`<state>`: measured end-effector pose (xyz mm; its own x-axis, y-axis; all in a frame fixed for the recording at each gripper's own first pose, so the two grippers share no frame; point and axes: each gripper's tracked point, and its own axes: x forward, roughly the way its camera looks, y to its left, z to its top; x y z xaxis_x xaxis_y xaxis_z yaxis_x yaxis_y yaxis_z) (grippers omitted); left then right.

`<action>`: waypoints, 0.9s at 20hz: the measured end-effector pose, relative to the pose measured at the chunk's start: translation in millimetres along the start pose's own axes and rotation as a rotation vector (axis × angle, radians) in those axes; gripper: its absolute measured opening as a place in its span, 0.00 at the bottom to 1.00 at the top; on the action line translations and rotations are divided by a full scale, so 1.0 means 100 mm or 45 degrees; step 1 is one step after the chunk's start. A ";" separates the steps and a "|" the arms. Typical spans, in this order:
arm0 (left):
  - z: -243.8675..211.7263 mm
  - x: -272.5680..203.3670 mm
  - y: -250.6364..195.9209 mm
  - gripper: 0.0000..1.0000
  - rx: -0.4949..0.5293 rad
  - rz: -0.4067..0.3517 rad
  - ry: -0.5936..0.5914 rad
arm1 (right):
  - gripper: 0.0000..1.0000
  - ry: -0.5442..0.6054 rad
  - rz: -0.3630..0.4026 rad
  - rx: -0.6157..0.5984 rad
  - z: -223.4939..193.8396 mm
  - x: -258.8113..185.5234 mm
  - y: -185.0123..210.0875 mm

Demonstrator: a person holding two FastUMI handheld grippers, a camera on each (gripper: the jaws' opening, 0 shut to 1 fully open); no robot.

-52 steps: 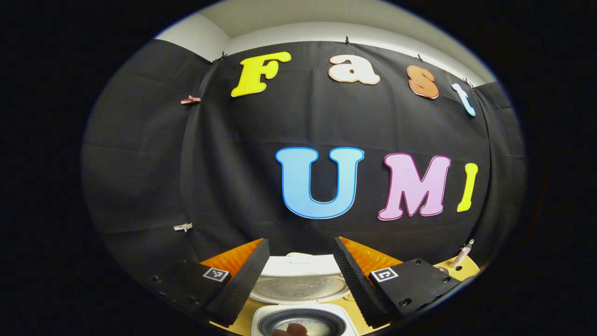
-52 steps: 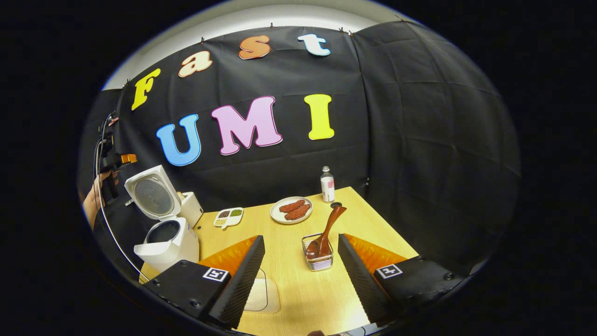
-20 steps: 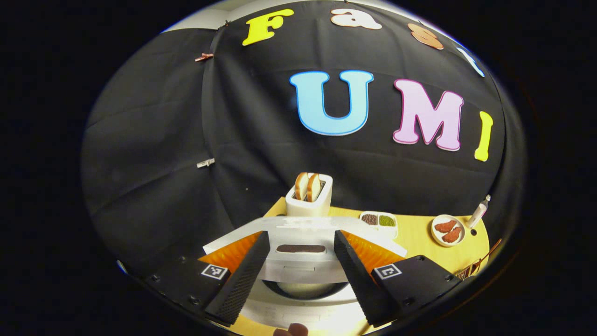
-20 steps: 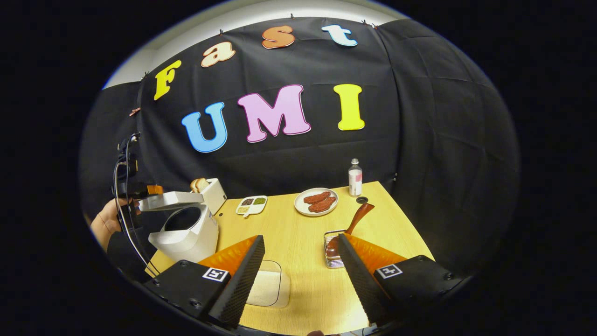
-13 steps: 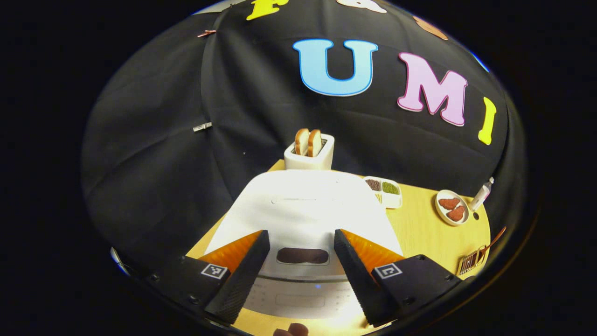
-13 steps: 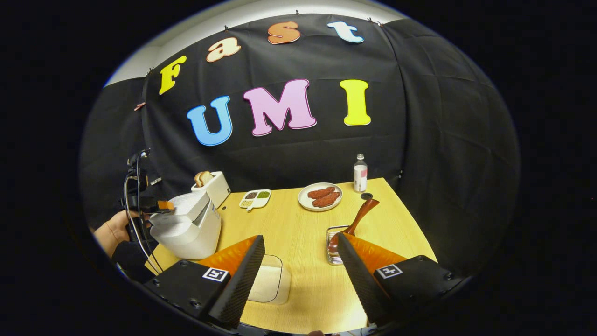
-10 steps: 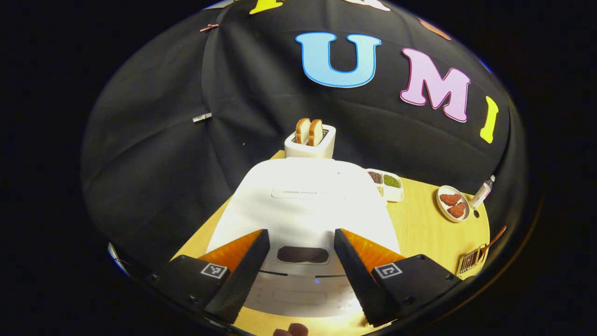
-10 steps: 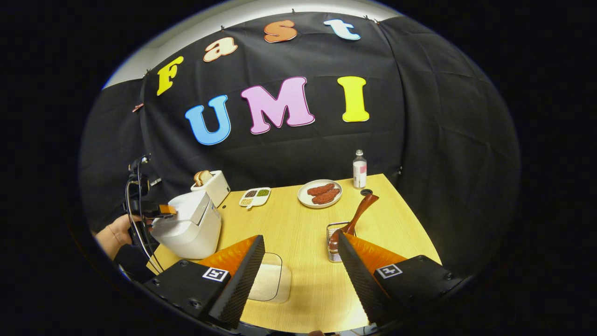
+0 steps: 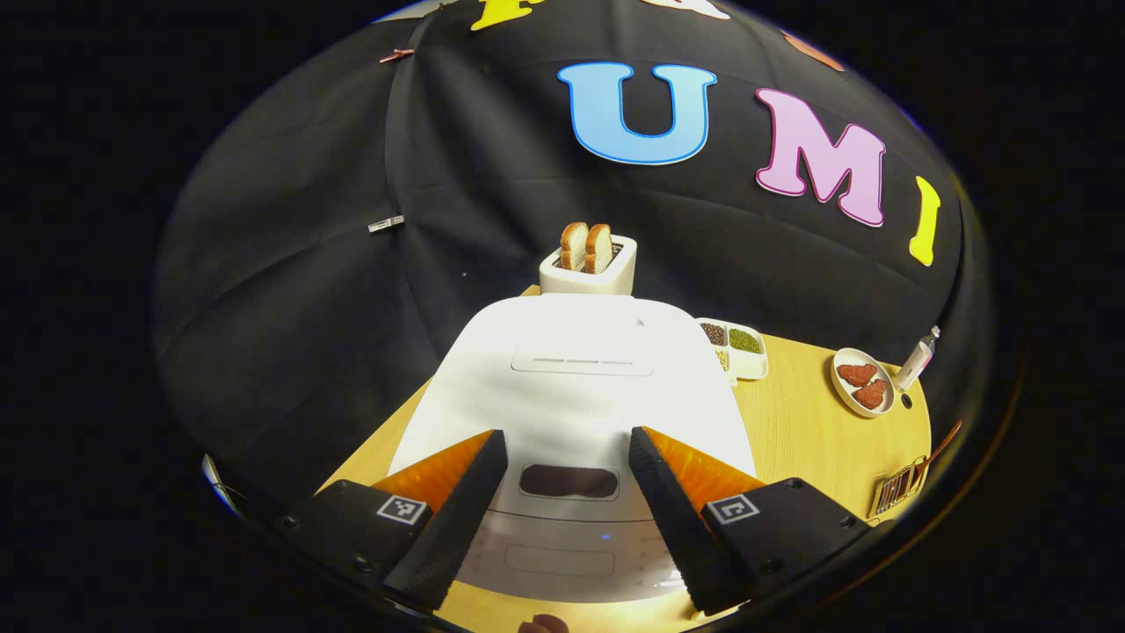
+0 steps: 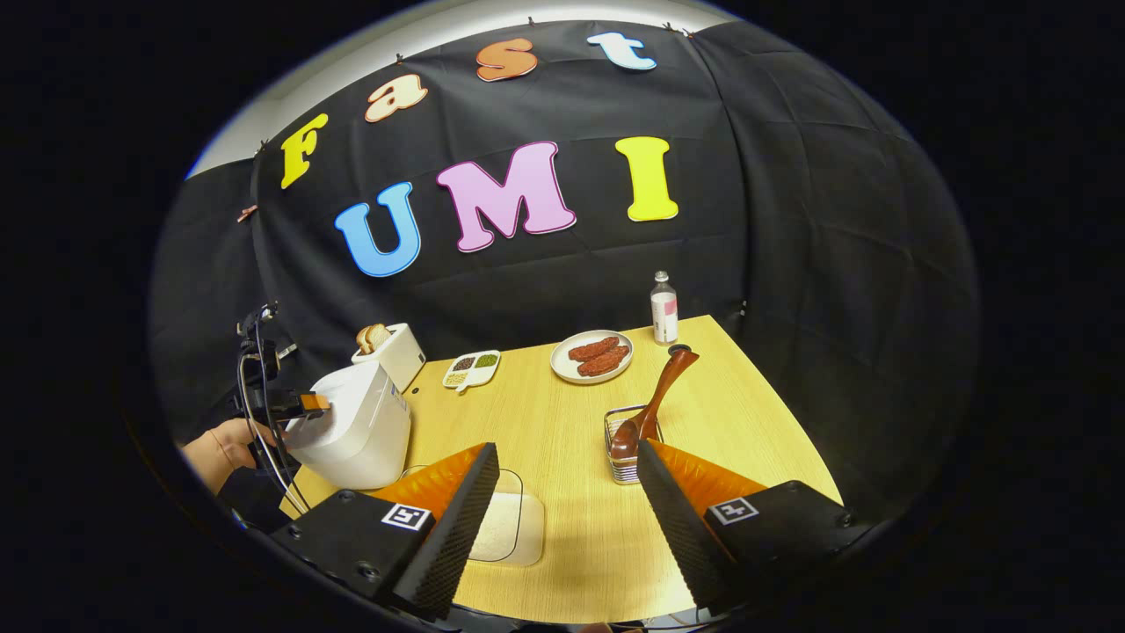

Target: Close the left gripper, press the button to open the rice cooker; take a wooden spoon from the chopstick holder with the right hand, scoop a spoonful of rice and pour it into the rice cooker, then put the wooden spoon back into the chopstick holder.

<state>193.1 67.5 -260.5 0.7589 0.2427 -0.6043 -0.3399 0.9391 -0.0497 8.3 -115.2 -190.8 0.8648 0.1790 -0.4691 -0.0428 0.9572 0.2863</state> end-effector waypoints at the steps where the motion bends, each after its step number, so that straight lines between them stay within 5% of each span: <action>1: 0.02 -0.01 0.01 1.00 0.006 -0.004 -0.002 | 0.99 -0.007 -0.001 0.007 0.01 -0.01 0.00; 8: 0.17 -0.15 -0.01 0.96 0.015 -0.086 -0.091 | 0.98 -0.039 0.024 -0.016 0.10 -0.06 0.05; 18: 0.67 -1.19 -0.16 0.95 0.034 -0.239 -0.444 | 0.99 -0.165 0.049 -0.165 0.50 -0.08 0.32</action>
<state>145.3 39.9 -134.2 0.9510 0.1302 -0.2805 -0.1667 0.9798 -0.1103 25.1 -97.1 -136.1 0.9181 0.1935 -0.3458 -0.1343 0.9729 0.1880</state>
